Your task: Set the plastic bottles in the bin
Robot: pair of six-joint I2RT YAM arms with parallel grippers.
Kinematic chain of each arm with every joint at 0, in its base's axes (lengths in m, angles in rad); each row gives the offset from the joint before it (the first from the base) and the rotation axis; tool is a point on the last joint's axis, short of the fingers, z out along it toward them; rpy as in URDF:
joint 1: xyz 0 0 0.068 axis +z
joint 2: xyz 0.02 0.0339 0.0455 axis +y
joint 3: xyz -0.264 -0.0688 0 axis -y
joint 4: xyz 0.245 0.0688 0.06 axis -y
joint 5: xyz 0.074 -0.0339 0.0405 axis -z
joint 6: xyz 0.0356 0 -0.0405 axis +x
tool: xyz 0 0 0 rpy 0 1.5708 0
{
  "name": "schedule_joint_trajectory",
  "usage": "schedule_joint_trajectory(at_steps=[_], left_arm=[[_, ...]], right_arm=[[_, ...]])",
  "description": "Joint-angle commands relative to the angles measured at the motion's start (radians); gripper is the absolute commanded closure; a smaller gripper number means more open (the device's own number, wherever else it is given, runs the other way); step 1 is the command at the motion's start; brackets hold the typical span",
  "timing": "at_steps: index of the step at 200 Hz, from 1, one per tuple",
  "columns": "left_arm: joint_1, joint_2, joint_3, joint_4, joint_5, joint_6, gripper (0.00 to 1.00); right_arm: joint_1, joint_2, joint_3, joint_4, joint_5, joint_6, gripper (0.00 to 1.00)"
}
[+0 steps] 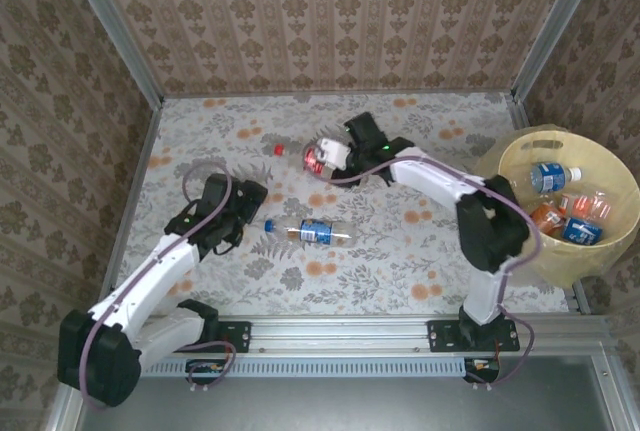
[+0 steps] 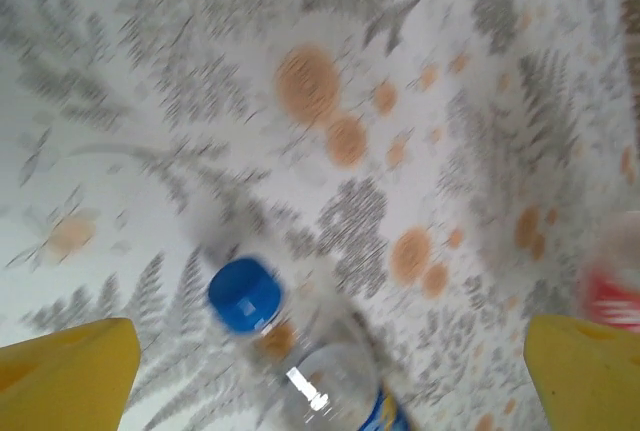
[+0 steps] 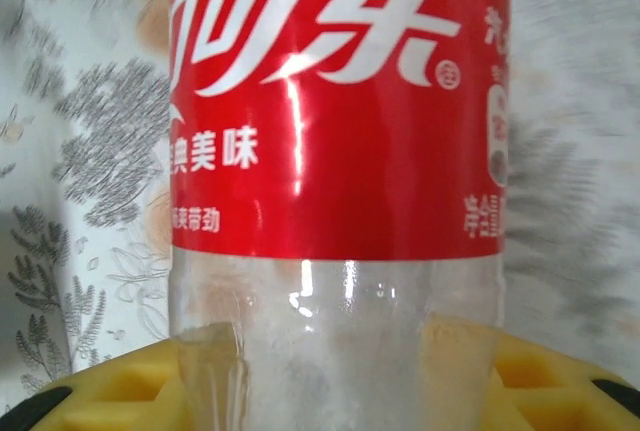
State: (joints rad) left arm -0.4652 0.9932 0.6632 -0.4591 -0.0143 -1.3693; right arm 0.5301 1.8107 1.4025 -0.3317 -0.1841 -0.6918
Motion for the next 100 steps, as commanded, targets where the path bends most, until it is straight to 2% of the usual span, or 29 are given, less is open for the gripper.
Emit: schedule_joint_trajectory(at_steps=[1, 20, 51, 79, 100], left_arm=[[-0.077, 0.004, -0.025, -0.109, -0.008, -0.118, 0.0], [-0.144, 0.07, -0.005, -0.035, 0.014, -0.152, 0.0], [-0.212, 0.253, 0.144, -0.062, 0.037, -0.13, 0.0], [-0.258, 0.396, 0.236, -0.073, 0.054, -0.174, 0.0], [-0.282, 0.464, 0.236, -0.013, 0.064, -0.266, 0.0]], right_arm=[[-0.033, -0.186, -0.039, 0.11, 0.059, 0.17, 0.52], [-0.073, -0.341, -0.079, 0.148, 0.065, 0.278, 0.52], [-0.109, -0.602, -0.147, 0.151, 0.072, 0.348, 0.51], [-0.152, -0.772, -0.108, -0.03, 0.14, 0.372, 0.48], [-0.163, -0.84, -0.054, -0.187, 0.308, 0.372, 0.48]])
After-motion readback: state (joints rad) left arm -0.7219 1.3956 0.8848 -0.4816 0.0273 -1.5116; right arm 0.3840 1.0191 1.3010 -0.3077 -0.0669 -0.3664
